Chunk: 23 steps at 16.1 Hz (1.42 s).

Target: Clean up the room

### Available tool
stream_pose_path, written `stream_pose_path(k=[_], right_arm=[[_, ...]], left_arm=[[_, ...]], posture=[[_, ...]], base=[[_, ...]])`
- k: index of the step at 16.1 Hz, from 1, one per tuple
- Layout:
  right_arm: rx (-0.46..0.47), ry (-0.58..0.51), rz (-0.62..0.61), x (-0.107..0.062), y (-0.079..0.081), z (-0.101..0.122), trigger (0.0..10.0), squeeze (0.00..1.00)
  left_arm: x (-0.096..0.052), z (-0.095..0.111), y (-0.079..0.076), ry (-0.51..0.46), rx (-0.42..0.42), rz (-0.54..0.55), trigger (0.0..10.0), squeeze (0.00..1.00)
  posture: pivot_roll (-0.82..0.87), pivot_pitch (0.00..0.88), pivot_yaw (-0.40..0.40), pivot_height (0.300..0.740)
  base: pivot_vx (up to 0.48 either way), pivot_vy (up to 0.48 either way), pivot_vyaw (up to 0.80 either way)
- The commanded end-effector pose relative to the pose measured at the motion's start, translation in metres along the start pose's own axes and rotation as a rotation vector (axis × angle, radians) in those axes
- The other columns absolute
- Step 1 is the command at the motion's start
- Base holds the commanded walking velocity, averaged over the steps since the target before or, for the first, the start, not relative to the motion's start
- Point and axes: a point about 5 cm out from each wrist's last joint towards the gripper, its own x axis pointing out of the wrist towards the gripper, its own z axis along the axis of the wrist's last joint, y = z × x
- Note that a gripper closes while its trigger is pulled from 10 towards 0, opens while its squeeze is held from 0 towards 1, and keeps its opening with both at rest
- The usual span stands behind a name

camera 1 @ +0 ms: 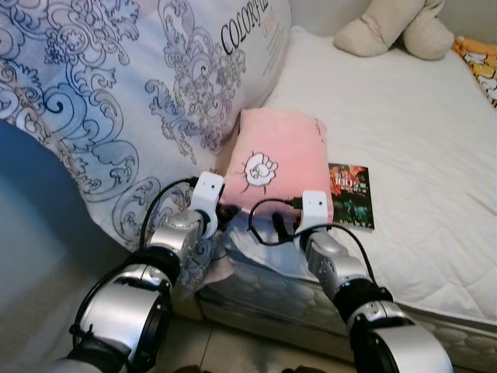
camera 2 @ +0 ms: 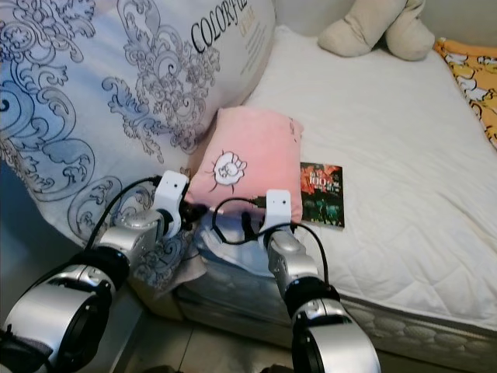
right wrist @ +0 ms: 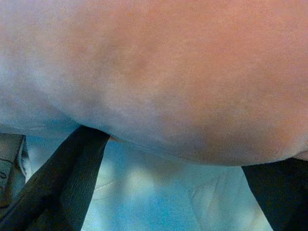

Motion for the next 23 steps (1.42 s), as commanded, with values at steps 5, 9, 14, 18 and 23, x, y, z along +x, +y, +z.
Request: stream_pose_path(k=[5,9,14,18,23], right_arm=[[-0.109,-0.072,-0.001,0.003,0.007,0.013,10.0,0.0],[-0.165,-0.101,-0.019,0.003,0.008,0.013,10.0,0.0],[-0.17,-0.272,0.046,-0.01,0.003,0.011,10.0,0.0],[-0.165,-0.191,0.139,-0.028,0.005,-0.028,10.0,0.0],[-0.182,-0.253,0.138,-0.064,-0.011,-0.032,10.0,0.0]], left_arm=[[0.002,0.013,-0.002,-0.049,0.009,0.023,10.0,0.0],[0.002,0.004,-0.002,-0.022,0.037,0.041,10.0,0.0],[-0.004,-0.004,0.011,-0.029,0.059,0.022,10.0,0.0],[-0.013,-0.041,0.018,0.073,0.059,-0.014,10.0,0.0],[-0.031,-0.037,0.01,-0.149,0.005,-0.035,10.0,0.0]], posture=[[-0.02,0.0,0.023,0.736],[-0.03,0.0,0.024,0.736],[-0.03,0.0,0.011,0.736],[-0.02,0.0,0.004,0.736],[-0.01,0.0,0.006,0.736]], base=[[0.0,0.0,0.0],[0.0,0.0,0.0],[0.0,0.0,0.0],[0.0,0.0,0.0],[0.0,0.0,0.0]])
